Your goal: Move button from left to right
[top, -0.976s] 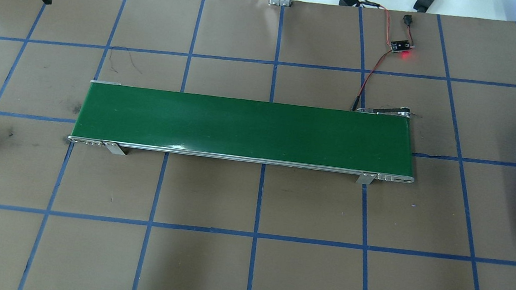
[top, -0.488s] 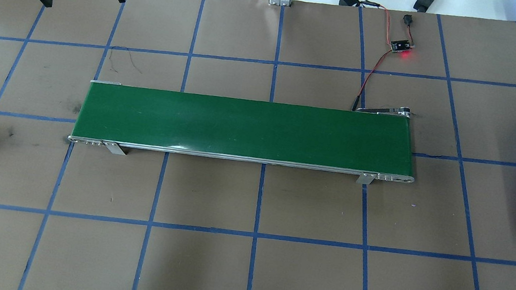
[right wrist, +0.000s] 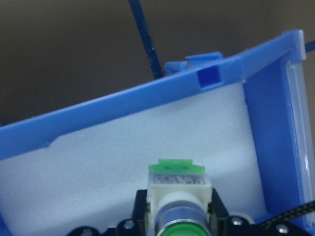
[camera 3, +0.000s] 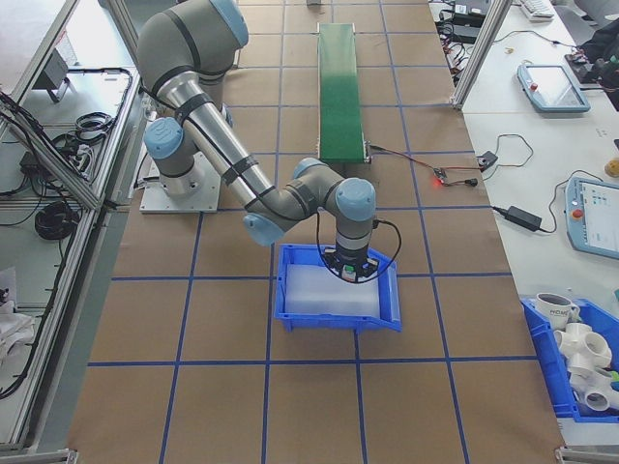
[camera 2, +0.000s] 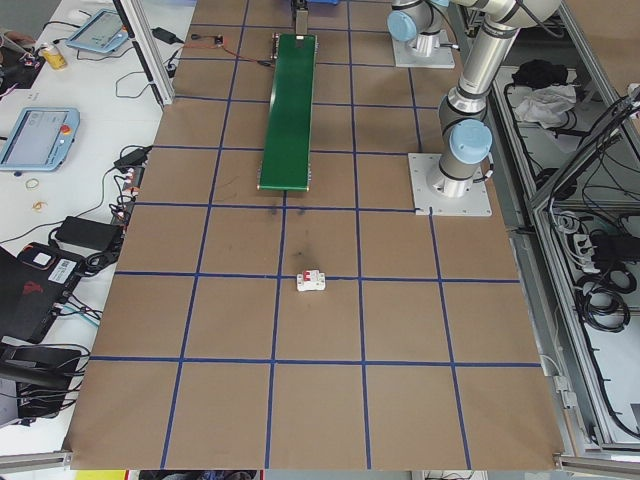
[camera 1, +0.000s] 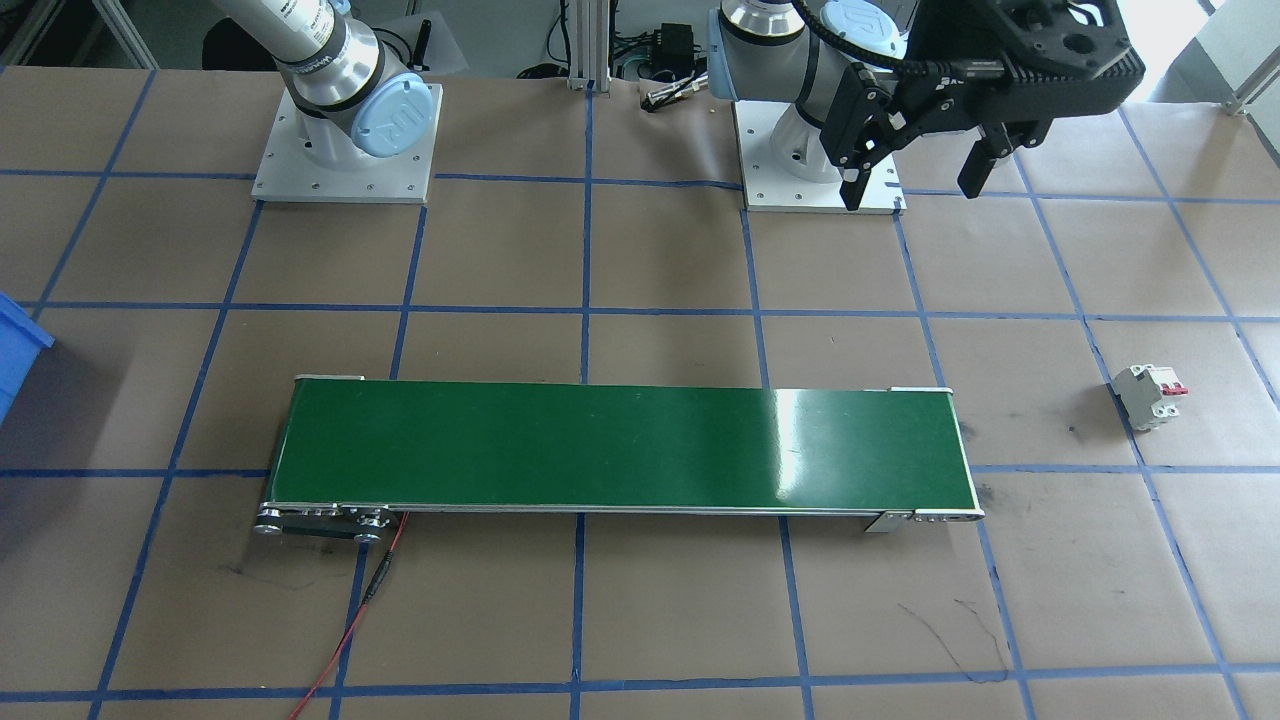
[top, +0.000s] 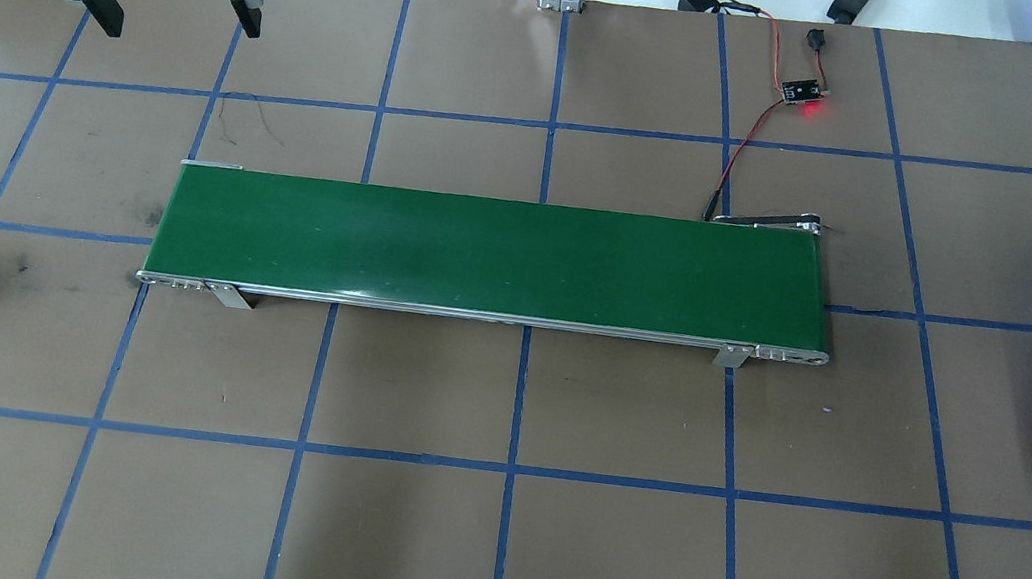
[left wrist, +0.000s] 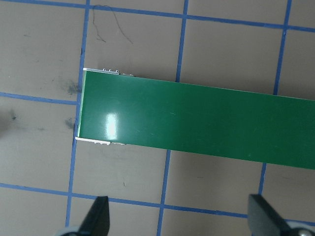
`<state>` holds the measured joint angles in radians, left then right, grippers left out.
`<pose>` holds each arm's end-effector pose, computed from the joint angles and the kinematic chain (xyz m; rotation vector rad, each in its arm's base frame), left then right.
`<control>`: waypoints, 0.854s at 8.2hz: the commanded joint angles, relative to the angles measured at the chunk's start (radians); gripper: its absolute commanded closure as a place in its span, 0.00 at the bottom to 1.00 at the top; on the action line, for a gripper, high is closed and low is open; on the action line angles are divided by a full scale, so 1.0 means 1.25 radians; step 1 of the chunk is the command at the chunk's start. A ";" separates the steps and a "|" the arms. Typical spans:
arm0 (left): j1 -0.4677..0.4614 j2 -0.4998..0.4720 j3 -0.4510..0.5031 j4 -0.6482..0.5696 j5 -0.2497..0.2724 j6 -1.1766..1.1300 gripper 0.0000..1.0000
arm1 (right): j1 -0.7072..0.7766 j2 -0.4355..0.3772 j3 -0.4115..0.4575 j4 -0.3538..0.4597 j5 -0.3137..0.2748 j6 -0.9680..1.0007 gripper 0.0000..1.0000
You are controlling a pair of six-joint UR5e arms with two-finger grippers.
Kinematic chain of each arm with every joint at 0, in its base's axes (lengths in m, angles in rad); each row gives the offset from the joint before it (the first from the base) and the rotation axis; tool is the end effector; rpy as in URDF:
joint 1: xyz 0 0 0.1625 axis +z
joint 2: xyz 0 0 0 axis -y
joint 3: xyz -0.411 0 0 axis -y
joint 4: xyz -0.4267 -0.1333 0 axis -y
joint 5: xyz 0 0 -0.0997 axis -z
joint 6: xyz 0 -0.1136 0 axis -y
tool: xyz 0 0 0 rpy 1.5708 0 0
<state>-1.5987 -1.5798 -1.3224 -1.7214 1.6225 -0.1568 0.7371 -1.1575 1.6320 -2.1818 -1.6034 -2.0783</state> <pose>-0.1421 -0.5238 0.5705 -0.2029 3.0883 -0.1443 -0.4007 -0.5388 0.2450 1.7473 -2.4413 -0.0251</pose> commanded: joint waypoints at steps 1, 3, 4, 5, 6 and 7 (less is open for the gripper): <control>0.000 -0.004 -0.006 -0.002 -0.008 0.001 0.00 | -0.003 0.070 0.008 -0.067 0.009 -0.194 0.96; 0.000 0.001 -0.007 -0.002 -0.024 0.001 0.00 | -0.003 0.074 0.015 -0.070 0.008 -0.209 0.25; 0.000 0.002 -0.007 -0.002 -0.024 0.001 0.00 | -0.003 0.071 0.015 -0.070 0.006 -0.209 0.00; 0.000 0.002 -0.009 -0.003 -0.024 0.001 0.00 | -0.003 0.065 0.015 -0.067 0.005 -0.206 0.00; 0.000 0.004 -0.009 -0.003 -0.024 0.001 0.00 | -0.004 0.049 0.015 -0.066 0.006 -0.205 0.00; 0.000 0.004 -0.009 -0.003 -0.024 0.001 0.00 | -0.004 0.021 0.015 -0.059 0.004 -0.200 0.00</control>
<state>-1.5984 -1.5765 -1.3324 -1.7254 1.5926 -0.1549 0.7325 -1.0862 1.6502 -2.2648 -1.5959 -2.3350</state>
